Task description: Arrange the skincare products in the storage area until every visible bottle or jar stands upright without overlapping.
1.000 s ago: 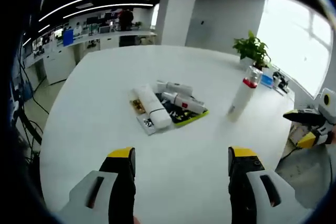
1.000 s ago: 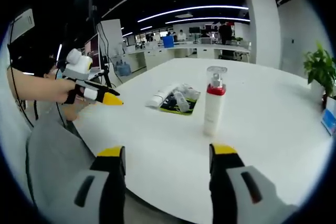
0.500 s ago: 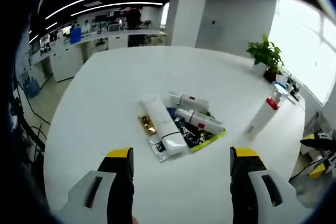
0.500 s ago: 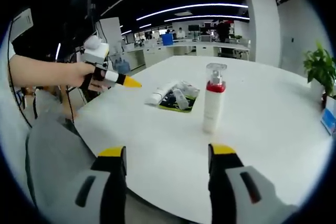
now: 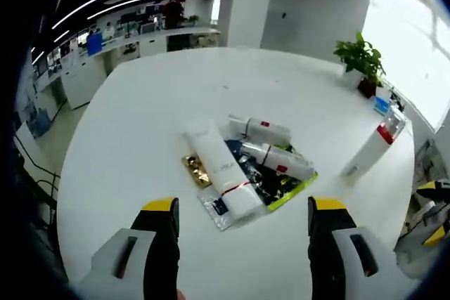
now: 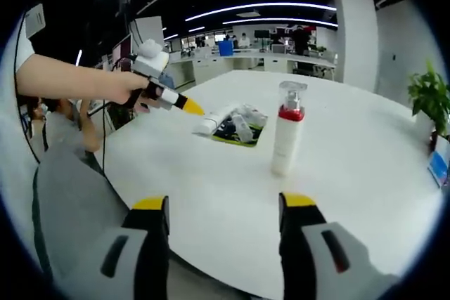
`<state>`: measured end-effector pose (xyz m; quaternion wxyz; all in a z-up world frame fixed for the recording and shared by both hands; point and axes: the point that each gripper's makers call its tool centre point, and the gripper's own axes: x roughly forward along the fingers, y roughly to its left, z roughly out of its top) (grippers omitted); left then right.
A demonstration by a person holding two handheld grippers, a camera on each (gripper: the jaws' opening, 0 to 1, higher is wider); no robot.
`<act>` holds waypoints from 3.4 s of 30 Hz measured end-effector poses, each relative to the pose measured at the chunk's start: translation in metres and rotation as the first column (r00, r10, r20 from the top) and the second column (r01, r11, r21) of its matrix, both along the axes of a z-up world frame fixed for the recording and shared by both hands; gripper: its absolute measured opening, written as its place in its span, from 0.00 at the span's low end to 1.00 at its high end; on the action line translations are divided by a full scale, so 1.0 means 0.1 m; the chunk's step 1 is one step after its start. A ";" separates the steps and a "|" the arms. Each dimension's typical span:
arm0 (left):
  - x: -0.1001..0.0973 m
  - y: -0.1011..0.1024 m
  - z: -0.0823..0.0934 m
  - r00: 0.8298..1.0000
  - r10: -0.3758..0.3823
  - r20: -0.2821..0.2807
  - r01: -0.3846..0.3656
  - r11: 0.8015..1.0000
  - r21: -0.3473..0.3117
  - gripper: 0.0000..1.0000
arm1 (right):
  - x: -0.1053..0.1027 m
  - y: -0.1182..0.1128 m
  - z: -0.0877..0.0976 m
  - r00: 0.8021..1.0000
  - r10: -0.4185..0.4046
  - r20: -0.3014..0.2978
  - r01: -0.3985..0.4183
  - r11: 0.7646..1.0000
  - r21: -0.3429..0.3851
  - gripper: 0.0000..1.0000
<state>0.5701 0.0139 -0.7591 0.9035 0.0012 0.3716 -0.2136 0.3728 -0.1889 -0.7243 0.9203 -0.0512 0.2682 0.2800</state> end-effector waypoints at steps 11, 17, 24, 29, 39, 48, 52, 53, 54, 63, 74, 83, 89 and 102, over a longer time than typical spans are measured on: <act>0.19 -0.10 -0.27 0.995 0.045 -0.084 -0.043 0.999 0.027 0.67 | 0.00 0.00 -0.01 1.000 0.000 -0.001 0.000 1.000 -0.013 0.63; 0.34 -0.15 -0.37 0.993 0.057 -0.101 -0.052 0.997 0.053 0.59 | -0.01 -0.01 -0.02 1.000 -0.003 -0.004 0.003 1.000 -0.020 0.63; 0.48 -0.12 -0.46 0.991 0.061 -0.123 -0.043 0.989 0.143 0.45 | 0.00 -0.02 -0.04 1.000 -0.017 -0.015 0.017 1.000 -0.013 0.63; 0.56 -0.09 -0.56 0.987 0.078 -0.143 -0.055 0.986 0.157 0.42 | -0.01 -0.02 -0.05 1.000 -0.018 -0.018 0.018 1.000 -0.014 0.63; 0.81 -0.08 -0.63 0.975 0.144 -0.167 -0.117 0.979 0.164 0.41 | 0.00 -0.03 -0.08 0.999 -0.030 -0.029 0.030 0.999 -0.013 0.62; 0.96 0.00 -0.67 0.956 0.218 -0.196 -0.191 0.970 0.151 0.41 | 0.01 -0.05 -0.09 0.998 -0.047 -0.037 0.047 0.999 -0.007 0.62; 1.06 0.02 -0.67 0.957 0.228 -0.179 -0.199 0.966 0.166 0.40 | 0.02 -0.07 -0.09 0.998 -0.057 -0.036 0.057 0.998 -0.007 0.62; 1.07 0.03 -0.67 0.956 0.233 -0.180 -0.204 0.965 0.163 0.40 | 0.03 -0.07 -0.09 0.998 -0.060 -0.036 0.060 0.998 -0.008 0.61; 1.08 0.04 -0.68 0.950 0.251 -0.185 -0.225 0.962 0.151 0.40 | 0.03 -0.07 -0.09 0.997 -0.064 -0.036 0.063 0.998 -0.007 0.61; 1.12 0.06 -0.69 0.955 0.250 -0.160 -0.231 0.964 0.129 0.36 | 0.04 -0.08 -0.08 0.997 -0.072 -0.033 0.072 0.997 -0.007 0.61; 1.09 0.09 -0.64 0.939 0.304 -0.159 -0.301 0.953 0.041 0.29 | 0.04 -0.08 -0.07 0.997 -0.077 -0.027 0.076 0.997 -0.006 0.60; 0.98 0.04 -0.51 0.918 0.347 -0.190 -0.374 0.918 -0.130 0.28 | 0.04 -0.08 -0.05 0.997 -0.073 -0.018 0.073 0.997 -0.004 0.60; 0.88 0.06 -0.42 0.922 0.346 -0.173 -0.374 0.911 -0.172 0.28 | 0.03 -0.06 -0.04 0.998 -0.064 -0.009 0.064 0.998 -0.004 0.60; 0.69 0.02 -0.18 0.943 0.314 -0.108 -0.332 0.902 -0.278 0.29 | 0.02 -0.03 0.00 0.999 -0.047 0.016 0.047 0.999 -0.003 0.60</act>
